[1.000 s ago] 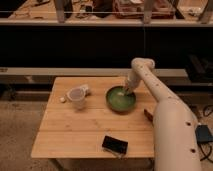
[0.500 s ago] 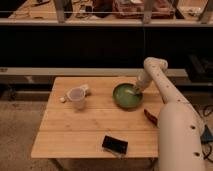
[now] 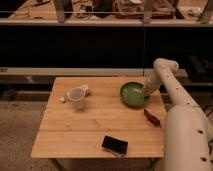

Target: Push the ceramic bowl across the table

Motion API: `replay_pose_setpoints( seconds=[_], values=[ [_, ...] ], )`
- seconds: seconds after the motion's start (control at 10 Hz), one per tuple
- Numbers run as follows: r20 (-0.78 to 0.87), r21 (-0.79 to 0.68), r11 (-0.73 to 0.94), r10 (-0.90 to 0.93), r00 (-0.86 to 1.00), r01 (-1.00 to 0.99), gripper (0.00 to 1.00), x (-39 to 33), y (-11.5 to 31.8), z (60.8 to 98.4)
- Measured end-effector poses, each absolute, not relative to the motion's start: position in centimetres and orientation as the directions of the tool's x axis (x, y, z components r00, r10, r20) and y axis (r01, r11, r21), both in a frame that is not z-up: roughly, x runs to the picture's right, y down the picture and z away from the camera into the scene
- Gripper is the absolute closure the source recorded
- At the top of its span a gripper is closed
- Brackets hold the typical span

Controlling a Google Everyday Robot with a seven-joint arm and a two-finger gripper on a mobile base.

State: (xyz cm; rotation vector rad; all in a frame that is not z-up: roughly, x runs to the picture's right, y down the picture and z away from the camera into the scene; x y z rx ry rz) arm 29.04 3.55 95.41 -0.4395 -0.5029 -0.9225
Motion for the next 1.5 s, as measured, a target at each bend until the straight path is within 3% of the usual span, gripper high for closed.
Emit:
replay_pose_setpoints(
  seconds=[0.4,1.1,1.5],
  values=[
    [0.595,-0.15,0.534,-0.623,0.507,0.832,0.91,30.52,4.27,94.14],
    [0.596,-0.147,0.531,-0.626,0.503,0.835,0.24,30.22,4.15,94.22],
    [0.596,-0.147,0.531,-0.626,0.503,0.835,0.2,30.21,4.15,94.23]
  ],
)
